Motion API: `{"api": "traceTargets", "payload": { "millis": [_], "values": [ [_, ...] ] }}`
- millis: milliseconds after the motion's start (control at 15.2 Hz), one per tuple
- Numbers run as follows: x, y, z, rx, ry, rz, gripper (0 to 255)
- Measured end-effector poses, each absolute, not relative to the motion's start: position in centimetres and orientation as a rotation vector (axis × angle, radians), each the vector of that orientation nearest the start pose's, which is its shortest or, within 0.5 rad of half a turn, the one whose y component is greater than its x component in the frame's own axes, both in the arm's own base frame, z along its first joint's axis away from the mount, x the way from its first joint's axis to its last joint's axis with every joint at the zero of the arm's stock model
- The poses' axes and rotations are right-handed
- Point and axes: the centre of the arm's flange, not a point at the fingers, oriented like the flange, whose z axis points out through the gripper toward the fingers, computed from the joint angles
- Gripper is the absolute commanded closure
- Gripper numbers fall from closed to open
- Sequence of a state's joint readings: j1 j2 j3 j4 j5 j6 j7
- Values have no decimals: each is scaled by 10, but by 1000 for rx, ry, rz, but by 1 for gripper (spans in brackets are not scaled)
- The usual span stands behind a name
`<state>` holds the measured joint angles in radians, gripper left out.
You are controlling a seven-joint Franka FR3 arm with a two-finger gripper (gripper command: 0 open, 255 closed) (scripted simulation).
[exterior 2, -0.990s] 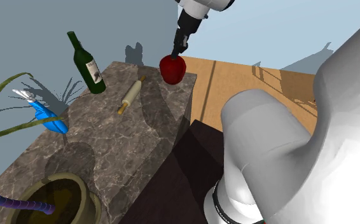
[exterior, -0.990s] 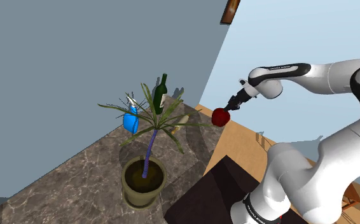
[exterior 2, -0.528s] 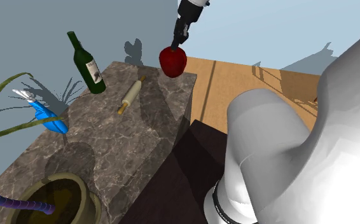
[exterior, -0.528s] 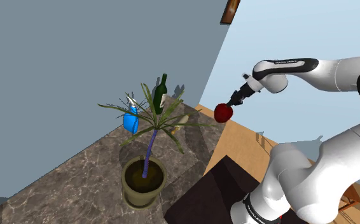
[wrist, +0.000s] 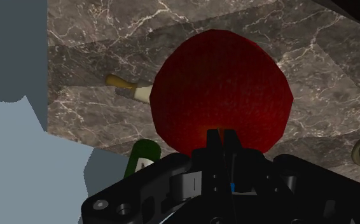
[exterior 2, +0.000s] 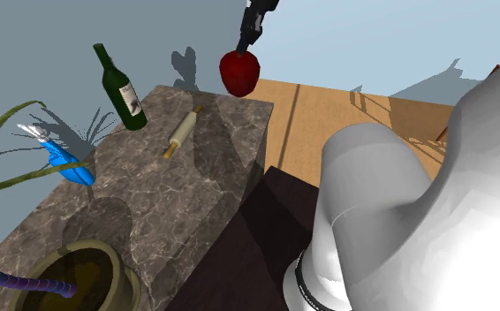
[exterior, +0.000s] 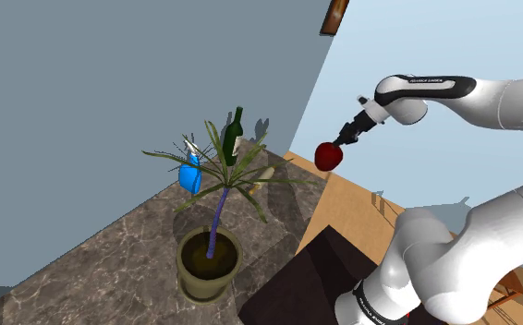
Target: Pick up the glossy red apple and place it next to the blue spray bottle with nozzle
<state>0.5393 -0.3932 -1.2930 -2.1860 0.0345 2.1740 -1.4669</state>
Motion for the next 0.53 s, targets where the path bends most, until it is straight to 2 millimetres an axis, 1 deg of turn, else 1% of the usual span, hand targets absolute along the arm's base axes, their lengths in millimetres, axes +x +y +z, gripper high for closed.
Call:
{"api": "traceTargets", "payload": {
  "millis": [528],
  "values": [
    [360, -380, 480, -2802, -1018, -614, 255]
  ]
}}
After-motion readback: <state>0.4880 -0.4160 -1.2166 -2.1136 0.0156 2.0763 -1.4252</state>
